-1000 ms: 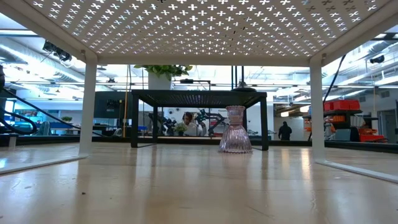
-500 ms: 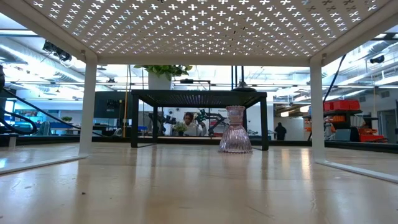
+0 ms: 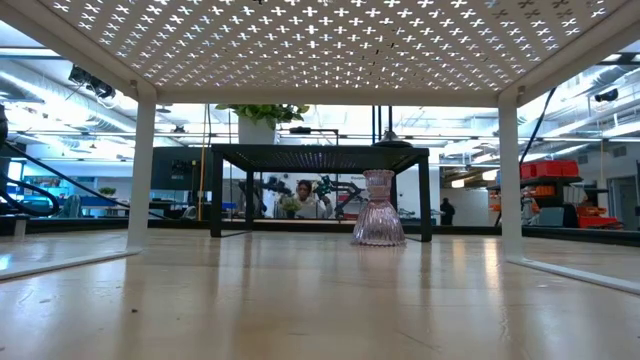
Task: Pick & Place candle stick holders
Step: Put the small pink glass candle holder on the white shelf aligned with the other small green glass candle holder
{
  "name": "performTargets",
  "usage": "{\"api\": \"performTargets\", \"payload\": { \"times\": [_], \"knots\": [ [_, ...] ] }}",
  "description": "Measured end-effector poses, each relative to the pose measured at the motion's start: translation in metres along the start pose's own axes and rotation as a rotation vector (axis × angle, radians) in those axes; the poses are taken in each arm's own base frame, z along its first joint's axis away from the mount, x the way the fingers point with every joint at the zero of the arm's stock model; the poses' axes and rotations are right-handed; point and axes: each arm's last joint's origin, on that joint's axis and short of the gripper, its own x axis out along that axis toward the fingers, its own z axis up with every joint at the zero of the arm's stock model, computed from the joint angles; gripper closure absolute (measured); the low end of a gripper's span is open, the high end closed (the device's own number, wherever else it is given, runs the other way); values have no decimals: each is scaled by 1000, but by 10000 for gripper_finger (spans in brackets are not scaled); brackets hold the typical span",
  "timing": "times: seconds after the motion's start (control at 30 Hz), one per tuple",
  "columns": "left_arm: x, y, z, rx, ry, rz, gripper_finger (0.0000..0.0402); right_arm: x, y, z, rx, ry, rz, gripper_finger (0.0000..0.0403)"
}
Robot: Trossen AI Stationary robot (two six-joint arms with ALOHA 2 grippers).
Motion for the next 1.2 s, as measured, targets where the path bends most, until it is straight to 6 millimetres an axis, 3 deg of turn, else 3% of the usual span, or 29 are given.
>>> {"api": "performTargets", "payload": {
  "times": [0.6,0.77,0.9,1.2],
  "knots": [
    [0,0,-1,-24,3,-13,202,0,-4,1,10,-16,-12,319],
    [0,0,-1,-46,7,5,106,-1,-5,6,-10,-66,-30,321],
    [0,1,-2,-43,12,21,77,-1,-6,11,-2,-64,-27,321],
    [0,1,-1,-27,8,38,107,-1,-7,13,3,-73,-10,321]
  ]
}}
